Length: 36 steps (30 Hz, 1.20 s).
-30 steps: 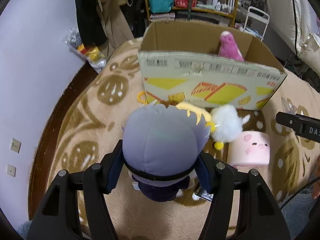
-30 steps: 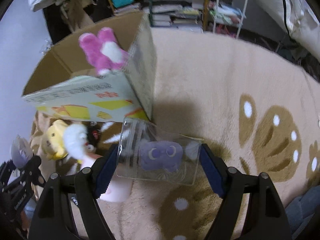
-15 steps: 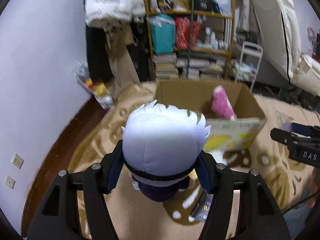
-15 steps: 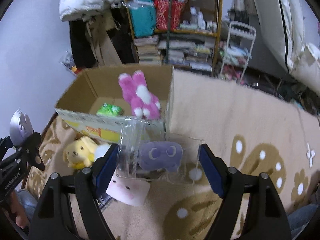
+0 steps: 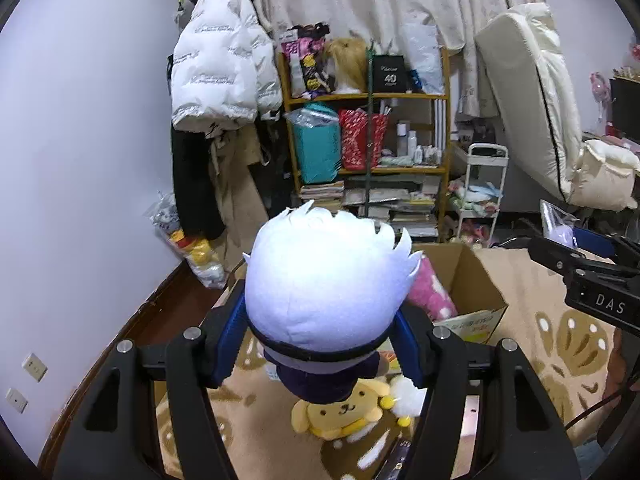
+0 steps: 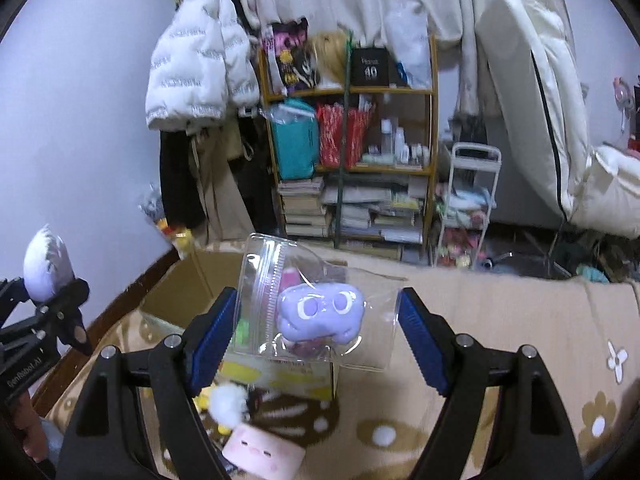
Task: Organize soft objects
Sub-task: 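Lift the doll with the left tool while the right tool carries the clear bag over the box, then release the doll into the box with the left tool while the right tool drops the bag in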
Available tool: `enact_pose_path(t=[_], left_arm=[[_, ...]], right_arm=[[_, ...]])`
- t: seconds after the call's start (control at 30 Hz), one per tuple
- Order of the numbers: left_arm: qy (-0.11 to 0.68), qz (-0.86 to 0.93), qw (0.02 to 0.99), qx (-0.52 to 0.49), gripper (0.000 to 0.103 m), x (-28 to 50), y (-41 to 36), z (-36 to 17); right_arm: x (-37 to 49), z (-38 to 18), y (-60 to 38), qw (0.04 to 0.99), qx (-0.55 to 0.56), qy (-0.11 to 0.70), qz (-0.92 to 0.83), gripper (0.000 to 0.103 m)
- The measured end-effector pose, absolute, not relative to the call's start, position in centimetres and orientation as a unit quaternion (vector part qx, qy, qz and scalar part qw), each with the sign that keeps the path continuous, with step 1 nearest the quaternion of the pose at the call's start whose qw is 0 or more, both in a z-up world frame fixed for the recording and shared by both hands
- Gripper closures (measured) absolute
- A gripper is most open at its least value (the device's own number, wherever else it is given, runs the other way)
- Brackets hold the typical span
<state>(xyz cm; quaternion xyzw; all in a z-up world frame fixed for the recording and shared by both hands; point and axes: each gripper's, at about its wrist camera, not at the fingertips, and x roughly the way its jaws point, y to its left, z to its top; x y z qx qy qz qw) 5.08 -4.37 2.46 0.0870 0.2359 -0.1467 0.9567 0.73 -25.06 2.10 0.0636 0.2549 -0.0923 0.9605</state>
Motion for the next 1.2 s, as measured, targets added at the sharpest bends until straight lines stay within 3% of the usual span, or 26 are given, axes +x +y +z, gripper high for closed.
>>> enact_pose_path(t=[0.5, 1.2], left_arm=[[0.219, -0.161, 0.957, 0.107, 0.039, 9.4, -7.3, 3.2], [0.296, -0.167, 0.936, 0.091, 0.039, 14.1, -8.1, -2.9]], right_arm=[[3.7, 2.2, -26.2, 0.971, 0.068, 0.216, -0.074, 0.019], [8.3, -3.3, -25.8, 0.956, 0.084, 0.279, -0.035, 0.019]])
